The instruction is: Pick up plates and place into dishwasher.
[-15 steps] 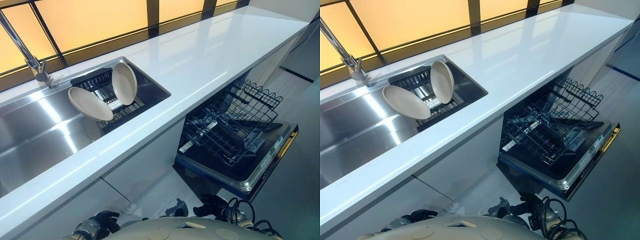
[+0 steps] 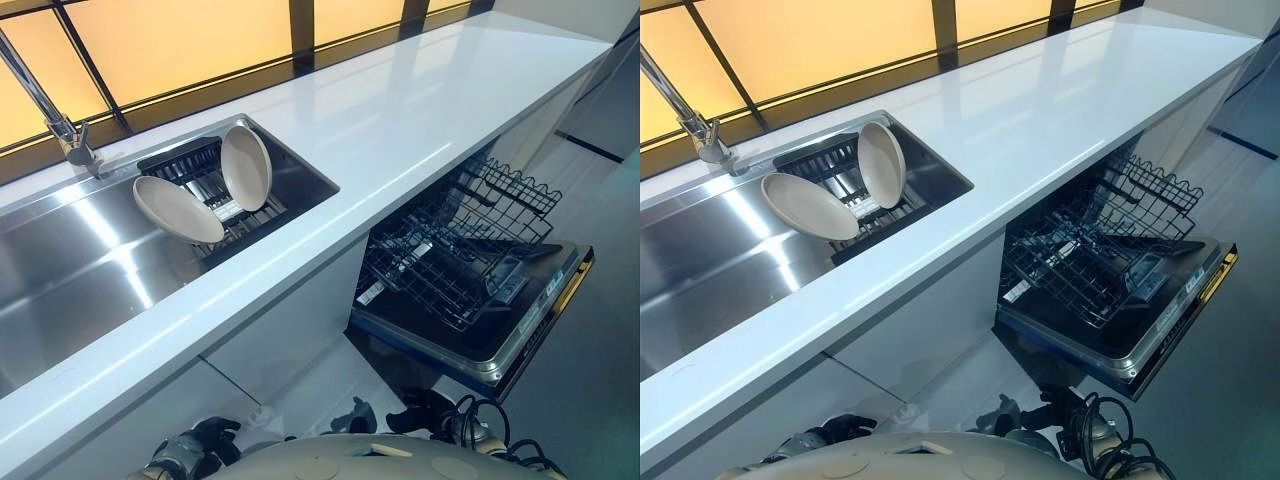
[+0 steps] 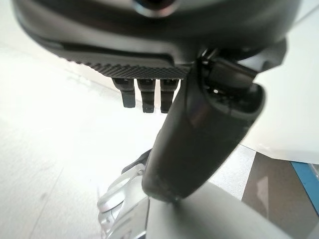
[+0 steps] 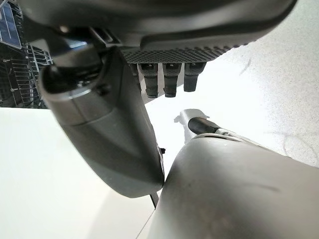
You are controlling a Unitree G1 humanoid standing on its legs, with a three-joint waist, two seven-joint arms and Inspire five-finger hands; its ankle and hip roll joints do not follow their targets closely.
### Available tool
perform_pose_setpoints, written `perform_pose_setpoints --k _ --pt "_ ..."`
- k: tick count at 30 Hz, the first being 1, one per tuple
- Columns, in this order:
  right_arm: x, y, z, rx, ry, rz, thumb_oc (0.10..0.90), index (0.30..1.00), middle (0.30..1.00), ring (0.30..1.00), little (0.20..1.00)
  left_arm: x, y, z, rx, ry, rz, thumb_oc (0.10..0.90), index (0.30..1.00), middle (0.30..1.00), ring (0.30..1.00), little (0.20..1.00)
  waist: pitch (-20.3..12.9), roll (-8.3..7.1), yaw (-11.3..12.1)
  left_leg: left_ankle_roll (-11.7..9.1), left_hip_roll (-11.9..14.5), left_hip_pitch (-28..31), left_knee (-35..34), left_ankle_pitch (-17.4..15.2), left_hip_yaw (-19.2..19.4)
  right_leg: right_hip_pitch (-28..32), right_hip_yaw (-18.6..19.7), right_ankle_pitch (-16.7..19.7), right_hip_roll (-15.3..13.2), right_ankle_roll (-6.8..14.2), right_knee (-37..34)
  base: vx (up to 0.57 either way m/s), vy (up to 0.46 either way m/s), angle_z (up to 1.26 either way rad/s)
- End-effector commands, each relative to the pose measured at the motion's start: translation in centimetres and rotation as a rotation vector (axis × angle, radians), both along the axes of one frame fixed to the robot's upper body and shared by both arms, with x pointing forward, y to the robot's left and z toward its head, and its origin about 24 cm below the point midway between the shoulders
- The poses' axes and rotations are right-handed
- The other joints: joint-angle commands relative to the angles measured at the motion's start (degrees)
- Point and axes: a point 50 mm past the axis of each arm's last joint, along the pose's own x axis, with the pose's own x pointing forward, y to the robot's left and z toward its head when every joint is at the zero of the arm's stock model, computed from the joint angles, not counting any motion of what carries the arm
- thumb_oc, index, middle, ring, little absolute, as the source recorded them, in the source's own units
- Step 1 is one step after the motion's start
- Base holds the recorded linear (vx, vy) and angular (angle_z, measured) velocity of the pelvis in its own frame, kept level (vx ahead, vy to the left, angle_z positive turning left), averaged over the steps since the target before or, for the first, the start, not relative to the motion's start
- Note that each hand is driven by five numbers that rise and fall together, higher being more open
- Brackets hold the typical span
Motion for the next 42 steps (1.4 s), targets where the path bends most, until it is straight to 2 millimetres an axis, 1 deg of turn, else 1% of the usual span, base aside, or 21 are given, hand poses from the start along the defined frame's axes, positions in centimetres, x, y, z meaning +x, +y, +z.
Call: perform_pose_setpoints --k 1,4,6,7,10,13,15,16,17,19,23,24,25,28,29,31,32,34,38,40,42 --pt "0.7 -0.4 0.3 -0.04 0.011 0.124 0.8 0.9 0.9 0.9 0.9 7.2 -3.8 1.9 -0.128 -0.303 -0.081 0.8 0.9 0.9 0.9 0.9 0.21 0.19 -1.23 0.46 -0.66 -2.4 1.42 -2.67 3.0 0.83 2.05 -4.06 -0.97 5.09 3.15 -0.03 -0.03 -0.05" --pt "0.9 -0.3 0.3 -0.04 0.008 0.129 0.8 0.9 0.9 0.9 0.9 9.6 -5.4 3.1 -0.183 -0.39 -0.163 0.8 0.9 0.9 0.9 0.9 0.48 0.09 -1.19 0.36 -0.43 -2.54 1.18 -2.47 3.14 0.66 2.08 -3.82 -0.73 5.14 3.01 -0.04 -0.043 -0.06" --pt "1.0 -0.3 0.3 -0.039 0.007 0.131 0.8 0.9 0.9 0.9 0.9 10.1 -5.9 3.4 -0.201 -0.403 -0.19 0.8 0.9 0.9 0.9 0.9 0.58 0.04 -1.18 0.32 -0.36 -2.54 1.12 -2.41 3.17 0.63 2.07 -3.76 -0.68 5.15 3.01 -0.04 -0.051 -0.03" --pt "1.3 -0.1 0.4 -0.037 0.002 0.143 0.8 0.9 0.9 0.9 0.9 11.5 -7.8 4.4 -0.274 -0.451 -0.284 0.8 0.9 0.9 0.9 0.9 0.83 -0.1 -1.28 0.17 -0.08 -2.61 0.98 -2.25 3.33 0.51 2.14 -3.67 -0.42 5.16 3.01 -0.04 -0.074 -0.02" --pt "1.7 0.2 0.5 -0.036 -0.003 0.157 0.8 0.9 0.9 0.9 0.9 13.0 -9.7 5.9 -0.344 -0.504 -0.364 0.8 0.9 0.9 0.9 0.9 1.04 -0.2 -1.44 0.13 0.15 -2.7 0.87 -2.2 3.48 0.32 2.39 -3.69 -0.09 5.1 3.07 -0.04 -0.069 -0.02" --pt "2.0 0.4 0.6 -0.037 -0.014 0.171 0.8 0.9 0.9 0.9 0.9 15.4 -12.6 9.4 -0.46 -0.614 -0.491 0.8 0.9 0.9 0.9 0.9 1.48 -0.22 -1.68 0.0 0.56 -2.85 0.78 -2.14 3.67 0.05 2.69 -3.67 0.36 5.05 3.04 -0.04 -0.066 -0.06" --pt "2.2 0.4 0.6 -0.036 -0.019 0.173 0.8 0.9 0.9 0.9 0.9 16.0 -13.3 10.6 -0.491 -0.648 -0.531 0.8 0.9 0.9 0.9 0.9 1.64 -0.21 -1.7 -0.03 0.66 -2.9 0.76 -2.11 3.67 -0.01 2.76 -3.64 0.46 5.05 3.0 -0.04 -0.062 -0.04" --pt "2.3 0.6 0.7 -0.035 -0.027 0.172 0.8 0.9 0.9 0.9 0.9 16.9 -14.5 13.0 -0.561 -0.711 -0.595 0.8 0.9 0.9 0.9 0.9 1.9 -0.21 -1.67 -0.07 0.81 -3.11 0.84 -2.04 3.61 -0.04 2.92 -3.56 0.61 5.03 2.81 -0.05 -0.084 -0.02" --pt "2.4 0.5 0.7 -0.034 -0.03 0.17 0.8 0.9 0.9 0.9 0.9 17.4 -14.9 14.2 -0.596 -0.733 -0.617 0.8 0.9 0.9 0.9 0.9 2.01 -0.25 -1.67 -0.08 0.88 -3.16 0.83 -1.99 3.53 0.0 2.98 -3.47 0.71 5.0 2.65 -0.06 -0.115 0.0" --pt "2.4 0.4 0.8 -0.034 -0.035 0.161 0.8 0.9 0.9 0.9 0.9 18.0 -17.1 18.9 -0.772 -0.819 -0.728 0.8 0.9 0.9 0.9 0.9 2.25 -0.19 -1.57 -0.23 1.24 -3.25 0.88 -1.86 3.28 0.36 3.14 -3.33 1.02 4.93 2.08 -0.03 -0.12 0.02" --pt "2.1 0.2 0.6 -0.037 -0.027 0.157 0.8 0.9 0.9 0.9 0.9 17.1 -19.5 25.2 -1.108 -0.907 -0.807 0.8 0.9 0.9 0.9 0.9 2.17 -0.23 -1.25 -0.63 1.82 -3.4 1.03 -1.61 2.85 1.04 2.82 -3.3 1.4 4.67 1.32 0.0 -0.104 0.05" --pt "2.1 0.2 0.6 -0.038 -0.026 0.157 0.8 0.9 0.9 0.9 0.9 17.0 -19.6 25.6 -1.134 -0.914 -0.805 0.8 0.9 0.9 0.9 0.9 2.17 -0.24 -1.24 -0.67 1.86 -3.41 1.06 -1.59 2.83 1.1 2.78 -3.3 1.42 4.65 1.27 0.0 -0.081 0.07" --pt "2.0 0.2 0.6 -0.039 -0.022 0.159 0.8 0.9 0.9 0.9 0.9 16.6 -19.9 27.1 -1.238 -0.927 -0.789 0.8 0.9 0.9 0.9 0.9 2.13 -0.28 -1.09 -0.82 2.0 -3.48 1.17 -1.53 2.74 1.26 2.62 -3.3 1.48 4.54 1.13 0.0 -0.084 0.07" --pt "1.5 0.3 0.4 -0.042 -0.01 0.171 0.8 0.9 0.9 0.9 0.9 15.5 -20.6 30.8 -1.581 -0.93 -0.693 0.8 0.9 0.9 0.9 0.9 2.09 -0.56 -0.58 -1.38 2.46 -3.86 1.93 -1.47 2.19 1.8 2.12 -3.49 1.59 4.02 0.9 0.0 -0.11 0.07" --pt "1.4 0.5 0.3 -0.043 -0.007 0.176 0.8 0.9 0.9 0.9 0.9 14.6 -21.1 32.4 -1.795 -0.884 -0.628 0.8 0.9 0.9 0.9 0.9 2.11 -0.8 -0.2 -1.69 2.71 -4.24 2.52 -1.47 1.79 1.96 1.81 -3.55 1.61 3.71 0.9 -0.01 -0.127 0.04" --pt "1.5 0.8 0.3 -0.042 -0.006 0.176 0.8 0.9 0.9 0.9 0.9 14.1 -21.3 33.3 -1.925 -0.861 -0.564 0.8 0.9 0.9 0.9 0.9 2.15 -1.02 0.14 -1.98 2.87 -4.64 3.07 -1.46 1.43 2.08 1.45 -3.65 1.6 3.43 0.92 -0.02 -0.1 0.04" --pt "1.6 1.3 0.2 -0.039 -0.007 0.179 0.8 0.9 0.9 0.9 0.9 13.5 -21.5 34.2 -2.103 -0.793 -0.462 0.8 0.9 0.9 0.9 0.9 2.25 -1.35 0.63 -2.33 3.06 -5.08 3.58 -1.36 0.87 2.23 0.92 -3.72 1.62 3.1 0.98 -0.01 -0.081 0.08" --pt "1.7 1.9 0.1 -0.035 -0.01 0.177 0.8 0.9 0.9 0.9 0.9 13.3 -21.2 34.8 -2.235 -0.785 -0.347 0.8 0.9 0.9 0.9 0.9 2.31 -1.65 1.22 -2.69 3.19 -5.51 3.89 -1.22 0.38 2.42 0.29 -3.88 1.7 2.78 0.92 -0.02 -0.104 0.07" --pt "1.7 2.1 0.1 -0.034 -0.009 0.18 0.8 0.9 0.9 0.9 0.9 13.7 -19.8 35.5 -2.353 -0.861 -0.205 0.8 0.9 0.9 0.9 0.9 2.31 -1.87 1.96 -3.12 3.24 -6.22 4.56 -1.1 -0.35 2.52 -0.39 -4.12 1.8 2.44 0.94 -0.01 -0.058 0.09" --pt "1.5 2.2 0.0 -0.031 -0.007 0.181 0.8 0.9 0.9 0.9 0.9 14.5 -17.1 36.4 -2.322 -1.146 -0.121 0.8 0.9 0.9 0.9 0.9 2.37 -2.04 2.86 -3.48 3.2 -7.13 5.59 -0.97 -1.31 2.6 -0.99 -4.39 1.75 2.1 1.18 -0.01 -0.069 0.15" --pt "1.4 2.2 0.0 -0.029 -0.009 0.178 0.8 0.9 0.9 0.9 0.9 14.6 -15.8 36.8 -2.231 -1.312 -0.121 0.8 0.9 0.9 0.9 0.9 2.44 -2.03 3.27 -3.6 3.2 -7.46 5.96 -0.91 -1.75 2.6 -1.21 -4.59 1.71 2.0 1.38 -0.01 -0.039 0.08"
